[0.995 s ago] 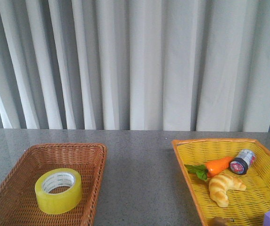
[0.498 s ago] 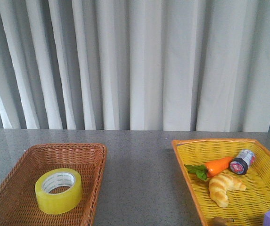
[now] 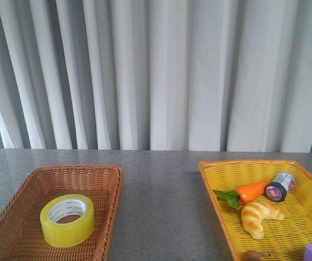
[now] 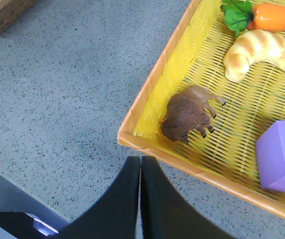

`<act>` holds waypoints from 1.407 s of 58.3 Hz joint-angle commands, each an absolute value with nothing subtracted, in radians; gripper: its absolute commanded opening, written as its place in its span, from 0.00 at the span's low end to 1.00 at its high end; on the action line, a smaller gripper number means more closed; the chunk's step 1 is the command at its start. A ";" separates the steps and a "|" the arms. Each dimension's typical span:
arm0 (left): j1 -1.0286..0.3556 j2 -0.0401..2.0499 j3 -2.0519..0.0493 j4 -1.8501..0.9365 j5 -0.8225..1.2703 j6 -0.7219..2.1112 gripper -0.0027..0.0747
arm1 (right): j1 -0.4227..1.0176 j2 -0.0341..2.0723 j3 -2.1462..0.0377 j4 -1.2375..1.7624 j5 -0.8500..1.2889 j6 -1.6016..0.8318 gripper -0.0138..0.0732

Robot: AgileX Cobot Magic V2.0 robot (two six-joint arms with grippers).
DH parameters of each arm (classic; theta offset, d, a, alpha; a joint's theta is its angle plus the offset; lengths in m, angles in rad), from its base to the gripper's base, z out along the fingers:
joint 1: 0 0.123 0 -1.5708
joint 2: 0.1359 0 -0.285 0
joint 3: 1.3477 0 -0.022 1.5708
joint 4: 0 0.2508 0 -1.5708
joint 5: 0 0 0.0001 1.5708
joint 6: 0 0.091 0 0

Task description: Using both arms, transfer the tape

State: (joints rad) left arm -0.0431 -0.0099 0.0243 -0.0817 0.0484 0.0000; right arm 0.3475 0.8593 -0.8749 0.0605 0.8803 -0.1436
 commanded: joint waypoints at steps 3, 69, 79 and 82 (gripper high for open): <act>-0.043 -0.025 0.016 -0.093 -0.033 -0.006 0.03 | 0.343 0.852 -0.899 0.061 0.833 -0.148 0.15; -0.043 -0.026 0.016 -0.093 -0.032 -0.006 0.03 | -0.054 -0.024 0.031 0.089 0.000 -0.151 0.15; -0.043 -0.026 0.016 -0.093 -0.032 -0.006 0.03 | -0.054 -0.022 0.031 0.087 0.000 -0.149 0.15; -0.043 -0.026 0.016 -0.093 -0.032 -0.006 0.03 | -0.054 -0.022 0.031 0.087 0.000 -0.149 0.15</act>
